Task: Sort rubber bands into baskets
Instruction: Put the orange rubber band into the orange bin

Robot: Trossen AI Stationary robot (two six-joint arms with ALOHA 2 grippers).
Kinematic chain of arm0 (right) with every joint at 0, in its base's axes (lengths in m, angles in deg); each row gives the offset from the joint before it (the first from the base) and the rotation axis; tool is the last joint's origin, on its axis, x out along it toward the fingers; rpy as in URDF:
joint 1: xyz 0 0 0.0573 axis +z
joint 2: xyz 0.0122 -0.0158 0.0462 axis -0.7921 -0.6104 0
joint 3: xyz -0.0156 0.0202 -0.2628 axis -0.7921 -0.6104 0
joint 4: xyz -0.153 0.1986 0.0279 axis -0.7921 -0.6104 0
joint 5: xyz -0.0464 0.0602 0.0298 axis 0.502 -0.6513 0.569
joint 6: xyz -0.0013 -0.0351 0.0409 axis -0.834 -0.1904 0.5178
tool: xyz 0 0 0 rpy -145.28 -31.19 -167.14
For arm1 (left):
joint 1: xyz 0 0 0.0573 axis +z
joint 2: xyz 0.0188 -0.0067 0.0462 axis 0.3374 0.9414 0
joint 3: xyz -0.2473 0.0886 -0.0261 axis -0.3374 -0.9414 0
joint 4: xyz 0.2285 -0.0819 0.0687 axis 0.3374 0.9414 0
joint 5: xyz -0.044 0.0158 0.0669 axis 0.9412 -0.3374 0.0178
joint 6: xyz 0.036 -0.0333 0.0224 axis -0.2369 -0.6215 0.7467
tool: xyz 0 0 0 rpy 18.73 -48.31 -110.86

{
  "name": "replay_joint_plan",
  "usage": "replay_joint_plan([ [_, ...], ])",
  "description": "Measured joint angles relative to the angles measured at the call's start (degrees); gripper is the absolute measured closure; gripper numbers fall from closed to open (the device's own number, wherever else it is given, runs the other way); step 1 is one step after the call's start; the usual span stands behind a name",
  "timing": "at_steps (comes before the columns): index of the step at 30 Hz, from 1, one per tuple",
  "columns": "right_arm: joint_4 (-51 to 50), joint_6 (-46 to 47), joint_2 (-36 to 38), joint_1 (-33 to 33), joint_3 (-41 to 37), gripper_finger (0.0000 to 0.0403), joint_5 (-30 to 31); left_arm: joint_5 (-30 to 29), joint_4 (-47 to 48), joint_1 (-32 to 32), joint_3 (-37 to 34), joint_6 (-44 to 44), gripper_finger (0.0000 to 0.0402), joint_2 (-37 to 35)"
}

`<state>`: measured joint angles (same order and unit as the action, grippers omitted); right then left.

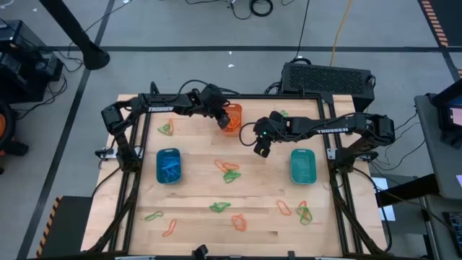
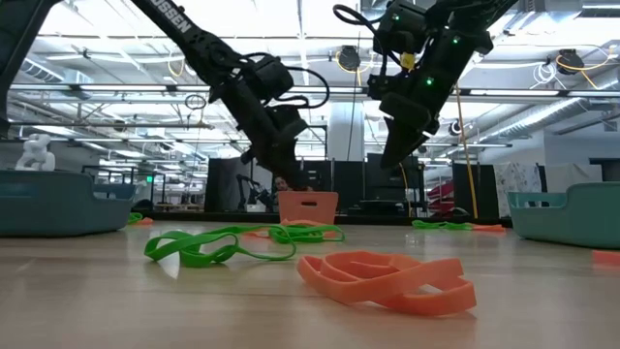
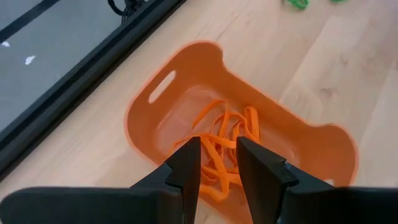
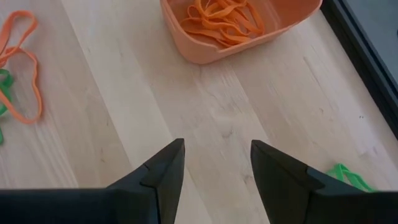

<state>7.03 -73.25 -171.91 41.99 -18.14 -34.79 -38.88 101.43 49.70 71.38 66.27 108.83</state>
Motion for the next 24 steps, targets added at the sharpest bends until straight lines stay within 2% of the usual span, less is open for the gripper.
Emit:
replay_joint_plan([
  [5,-0.4,0.0,0.0,0.0,0.0,0.0227,0.0,2.7,1.3,-0.6,1.5,1.4,0.0292,-0.3],
  [10,-1.9,-1.0,0.3,0.2,0.0,0.0227,0.1,5.9,9.9,-4.2,4.2,4.6,0.0292,-3.4],
  [16,-1.6,-3.3,2.3,1.8,0.0,0.0227,0.3,9.0,20.4,-15.0,4.1,8.8,0.0292,-5.8],
  [24,0.0,-4.0,2.9,3.7,0.0,0.0227,0.0,6.3,23.9,-29.8,3.0,9.5,0.0292,-5.8],
])
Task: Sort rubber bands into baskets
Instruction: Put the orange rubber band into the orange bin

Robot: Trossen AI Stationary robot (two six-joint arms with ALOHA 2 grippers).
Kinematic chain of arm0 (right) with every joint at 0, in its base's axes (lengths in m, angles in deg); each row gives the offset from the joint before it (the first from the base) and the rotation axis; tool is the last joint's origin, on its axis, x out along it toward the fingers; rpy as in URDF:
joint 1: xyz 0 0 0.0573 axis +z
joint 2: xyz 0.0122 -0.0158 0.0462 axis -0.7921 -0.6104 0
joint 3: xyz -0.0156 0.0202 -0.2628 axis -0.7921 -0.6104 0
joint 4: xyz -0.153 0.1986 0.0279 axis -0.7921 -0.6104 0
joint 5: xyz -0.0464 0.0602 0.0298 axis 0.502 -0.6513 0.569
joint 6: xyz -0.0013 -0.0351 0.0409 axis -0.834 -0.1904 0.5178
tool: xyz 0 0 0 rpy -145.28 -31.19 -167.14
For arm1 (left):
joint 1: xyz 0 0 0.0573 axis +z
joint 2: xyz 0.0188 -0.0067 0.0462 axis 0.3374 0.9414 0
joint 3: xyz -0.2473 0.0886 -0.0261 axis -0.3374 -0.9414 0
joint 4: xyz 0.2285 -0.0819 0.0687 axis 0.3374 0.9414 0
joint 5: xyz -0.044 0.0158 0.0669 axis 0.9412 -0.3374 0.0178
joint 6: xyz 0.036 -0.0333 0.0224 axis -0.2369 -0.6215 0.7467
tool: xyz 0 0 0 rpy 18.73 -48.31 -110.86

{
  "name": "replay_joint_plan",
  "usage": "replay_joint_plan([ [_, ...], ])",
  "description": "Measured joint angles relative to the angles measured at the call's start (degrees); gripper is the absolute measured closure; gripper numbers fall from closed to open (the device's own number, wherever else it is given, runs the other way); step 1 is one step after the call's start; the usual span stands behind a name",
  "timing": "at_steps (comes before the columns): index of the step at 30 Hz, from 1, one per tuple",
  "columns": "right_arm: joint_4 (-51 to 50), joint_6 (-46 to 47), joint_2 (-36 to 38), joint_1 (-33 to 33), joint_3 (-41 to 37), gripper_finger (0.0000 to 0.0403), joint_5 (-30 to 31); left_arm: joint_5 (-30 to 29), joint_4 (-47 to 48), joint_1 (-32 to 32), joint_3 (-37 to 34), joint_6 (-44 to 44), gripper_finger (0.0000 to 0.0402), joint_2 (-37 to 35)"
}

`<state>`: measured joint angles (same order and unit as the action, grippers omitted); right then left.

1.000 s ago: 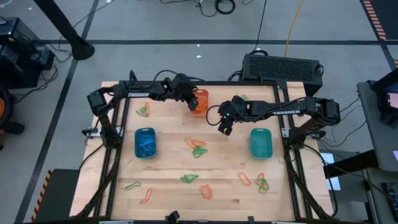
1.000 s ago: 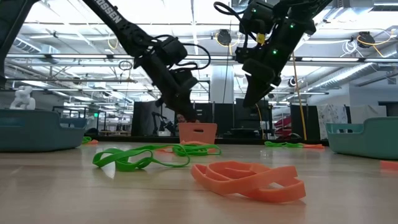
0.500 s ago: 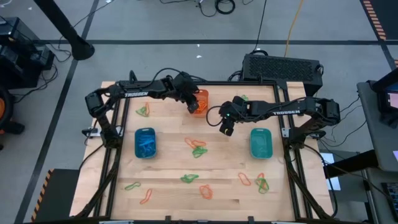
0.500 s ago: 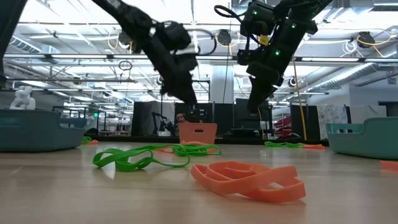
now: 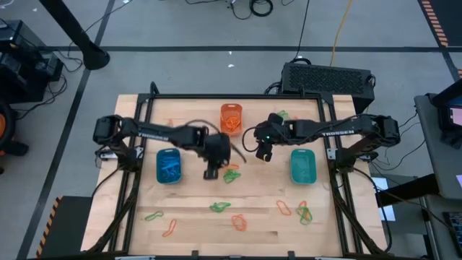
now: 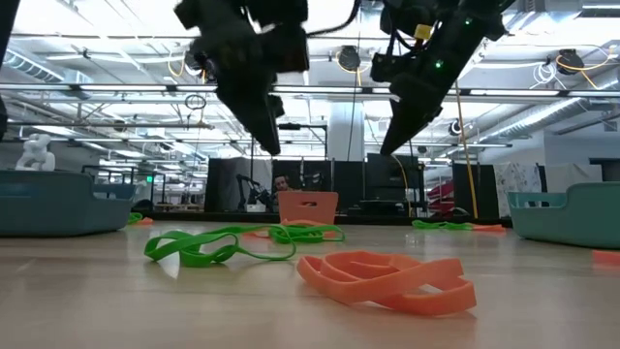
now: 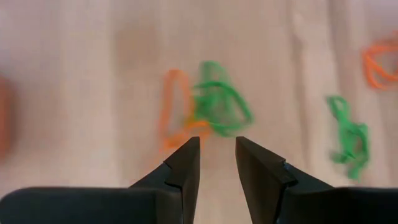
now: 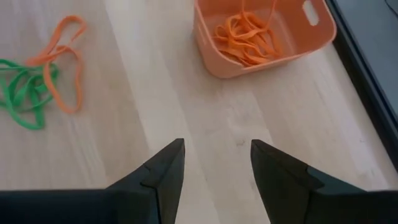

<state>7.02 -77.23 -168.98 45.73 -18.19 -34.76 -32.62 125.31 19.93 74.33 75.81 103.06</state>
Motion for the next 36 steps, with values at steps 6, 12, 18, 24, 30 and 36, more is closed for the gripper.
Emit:
replay_joint_plan([
  [6,0.9,-1.5,0.0,3.3,0.0,0.0227,-0.2,-0.1,0.4,-9.5,0.0,-9.7,0.0292,0.0],
  [12,6.3,-4.0,0.0,6.1,0.0,0.0227,-8.8,3.5,7.6,-18.2,0.0,-30.8,0.0292,0.0],
  [18,7.3,-5.4,0.0,7.9,0.0,0.0227,-12.1,-0.9,7.5,-26.5,0.0,-40.9,0.0292,0.0],
  [24,4.7,-1.4,-0.1,9.5,0.0,0.0227,-12.1,-16.7,-5.4,-28.9,0.0,-23.3,0.0292,0.3],
  [30,-0.9,4.1,2.0,12.3,0.1,0.0227,-12.1,-16.4,-21.4,-27.3,0.0,-9.3,0.0292,4.9],
  [36,-0.4,8.7,3.1,16.1,0.1,0.0227,-11.6,-7.6,-31.9,-23.6,0.0,-9.7,0.0292,12.3],
])
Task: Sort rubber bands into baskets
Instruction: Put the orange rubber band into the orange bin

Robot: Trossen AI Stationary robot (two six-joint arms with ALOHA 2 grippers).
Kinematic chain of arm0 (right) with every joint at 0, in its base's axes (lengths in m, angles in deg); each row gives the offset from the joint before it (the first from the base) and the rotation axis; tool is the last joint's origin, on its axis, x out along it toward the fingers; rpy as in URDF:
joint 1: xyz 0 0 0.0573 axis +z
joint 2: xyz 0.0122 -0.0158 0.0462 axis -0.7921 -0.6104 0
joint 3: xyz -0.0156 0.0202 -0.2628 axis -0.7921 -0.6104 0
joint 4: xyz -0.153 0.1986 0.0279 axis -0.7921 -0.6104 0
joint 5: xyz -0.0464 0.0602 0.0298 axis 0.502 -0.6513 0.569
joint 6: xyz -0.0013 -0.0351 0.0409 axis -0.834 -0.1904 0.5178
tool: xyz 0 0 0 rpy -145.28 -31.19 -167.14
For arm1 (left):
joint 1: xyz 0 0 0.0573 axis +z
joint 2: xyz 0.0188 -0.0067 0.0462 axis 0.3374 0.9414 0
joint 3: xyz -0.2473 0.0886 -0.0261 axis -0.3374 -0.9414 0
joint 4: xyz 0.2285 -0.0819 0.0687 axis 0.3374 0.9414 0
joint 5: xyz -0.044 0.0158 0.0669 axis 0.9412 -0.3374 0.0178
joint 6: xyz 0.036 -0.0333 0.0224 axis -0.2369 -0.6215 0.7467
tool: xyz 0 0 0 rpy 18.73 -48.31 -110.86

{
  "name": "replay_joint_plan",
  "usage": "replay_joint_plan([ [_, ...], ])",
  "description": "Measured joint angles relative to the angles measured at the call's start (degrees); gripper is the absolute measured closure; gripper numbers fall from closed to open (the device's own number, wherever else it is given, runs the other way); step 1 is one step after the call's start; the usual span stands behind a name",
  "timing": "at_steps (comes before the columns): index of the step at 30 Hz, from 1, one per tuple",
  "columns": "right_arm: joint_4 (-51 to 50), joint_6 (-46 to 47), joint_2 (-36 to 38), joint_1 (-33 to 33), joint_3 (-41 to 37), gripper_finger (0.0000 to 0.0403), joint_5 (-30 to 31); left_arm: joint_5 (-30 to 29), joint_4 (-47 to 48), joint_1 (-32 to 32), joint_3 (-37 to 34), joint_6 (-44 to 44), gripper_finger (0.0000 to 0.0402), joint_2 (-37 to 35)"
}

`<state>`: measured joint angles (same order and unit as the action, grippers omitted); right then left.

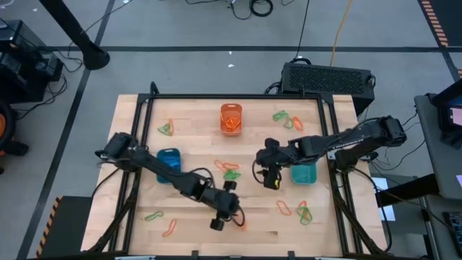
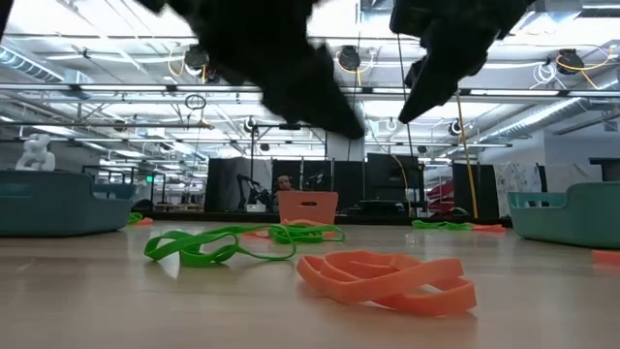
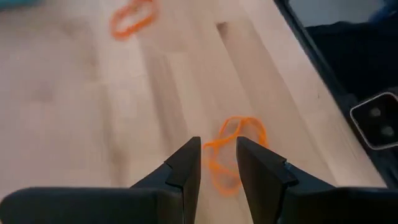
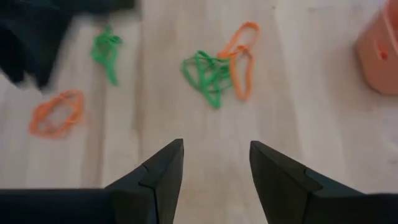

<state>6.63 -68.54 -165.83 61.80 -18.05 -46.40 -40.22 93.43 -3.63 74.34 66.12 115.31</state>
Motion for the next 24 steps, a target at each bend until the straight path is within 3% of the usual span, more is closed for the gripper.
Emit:
replay_joint_plan([
  [3,0.0,1.3,0.0,2.3,0.0,0.0227,0.0,5.1,-2.3,0.9,0.0,-2.0,0.0292,3.4],
  [6,0.3,2.2,0.0,4.5,0.0,0.0227,0.2,6.4,-3.7,1.2,0.0,-2.0,0.0292,5.4],
  [11,0.5,3.5,0.0,7.3,0.0,0.0227,4.6,4.5,-7.6,1.6,0.0,0.0,0.0292,6.9],
  [24,0.5,5.5,0.0,8.0,0.0,0.0227,4.7,1.2,-7.4,2.3,0.0,1.2,0.0292,9.6],
])
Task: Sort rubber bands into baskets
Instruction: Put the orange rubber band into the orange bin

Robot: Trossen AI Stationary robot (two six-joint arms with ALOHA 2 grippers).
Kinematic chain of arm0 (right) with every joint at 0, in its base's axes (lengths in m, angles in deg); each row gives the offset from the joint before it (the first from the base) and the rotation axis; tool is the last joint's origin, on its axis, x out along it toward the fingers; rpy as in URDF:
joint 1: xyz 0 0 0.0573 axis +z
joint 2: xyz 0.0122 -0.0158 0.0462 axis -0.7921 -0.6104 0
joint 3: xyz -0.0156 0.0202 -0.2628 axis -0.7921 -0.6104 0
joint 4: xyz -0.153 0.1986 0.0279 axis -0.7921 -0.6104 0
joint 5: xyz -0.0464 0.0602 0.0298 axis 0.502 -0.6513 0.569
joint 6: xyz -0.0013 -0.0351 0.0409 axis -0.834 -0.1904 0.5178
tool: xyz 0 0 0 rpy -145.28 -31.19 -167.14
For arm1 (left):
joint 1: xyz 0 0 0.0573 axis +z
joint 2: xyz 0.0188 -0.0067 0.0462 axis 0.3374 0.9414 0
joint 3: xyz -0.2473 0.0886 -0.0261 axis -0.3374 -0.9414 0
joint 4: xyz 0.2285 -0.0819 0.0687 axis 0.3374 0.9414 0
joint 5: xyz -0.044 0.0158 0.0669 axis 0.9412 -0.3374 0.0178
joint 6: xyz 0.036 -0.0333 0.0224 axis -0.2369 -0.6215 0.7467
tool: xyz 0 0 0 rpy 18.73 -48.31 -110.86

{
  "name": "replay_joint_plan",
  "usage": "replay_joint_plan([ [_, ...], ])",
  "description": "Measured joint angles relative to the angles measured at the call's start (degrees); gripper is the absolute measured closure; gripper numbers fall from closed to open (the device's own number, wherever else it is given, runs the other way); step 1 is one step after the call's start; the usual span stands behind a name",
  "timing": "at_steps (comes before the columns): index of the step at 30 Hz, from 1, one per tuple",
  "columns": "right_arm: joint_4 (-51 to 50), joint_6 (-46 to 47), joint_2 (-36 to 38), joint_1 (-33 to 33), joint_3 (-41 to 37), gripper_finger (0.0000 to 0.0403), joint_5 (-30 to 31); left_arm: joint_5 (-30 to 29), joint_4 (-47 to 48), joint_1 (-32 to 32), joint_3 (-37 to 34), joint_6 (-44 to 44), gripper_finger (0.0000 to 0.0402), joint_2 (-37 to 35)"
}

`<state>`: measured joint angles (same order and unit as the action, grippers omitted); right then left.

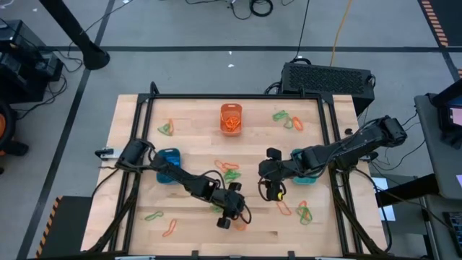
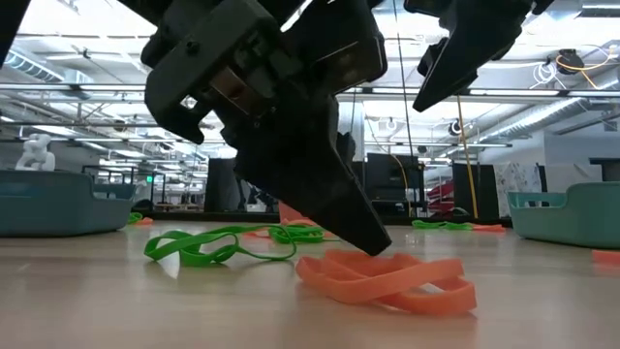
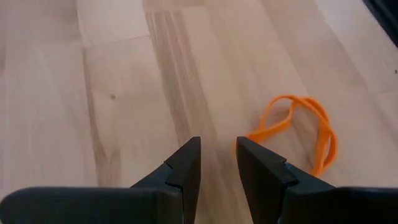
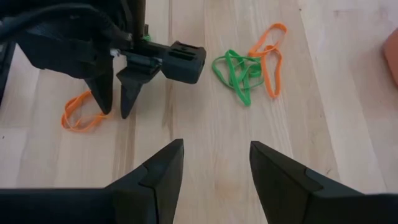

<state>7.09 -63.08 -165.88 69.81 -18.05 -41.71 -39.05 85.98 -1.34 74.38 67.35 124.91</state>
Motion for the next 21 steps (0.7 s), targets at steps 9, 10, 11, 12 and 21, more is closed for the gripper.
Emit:
replay_joint_plan([
  [9,0.0,0.0,0.0,0.0,0.0,0.0227,-0.1,0.6,-0.6,0.0,0.1,-0.1,0.0292,1.5],
  [10,0.0,0.0,0.0,0.0,0.0,0.0227,-0.1,0.9,-0.5,0.0,0.1,-0.1,0.0292,1.5],
  [11,-0.1,0.0,0.0,0.0,0.0,0.0227,-0.1,1.3,-0.6,0.0,0.1,-0.1,0.0292,1.8],
  [12,-0.2,0.0,0.0,0.0,0.0,0.0227,-0.1,1.5,-0.2,0.0,0.1,0.0,0.0292,1.7],
  [21,-0.2,0.0,0.0,0.0,0.0,0.0227,-0.1,3.6,-0.6,0.5,0.0,-0.1,0.0292,1.2],
])
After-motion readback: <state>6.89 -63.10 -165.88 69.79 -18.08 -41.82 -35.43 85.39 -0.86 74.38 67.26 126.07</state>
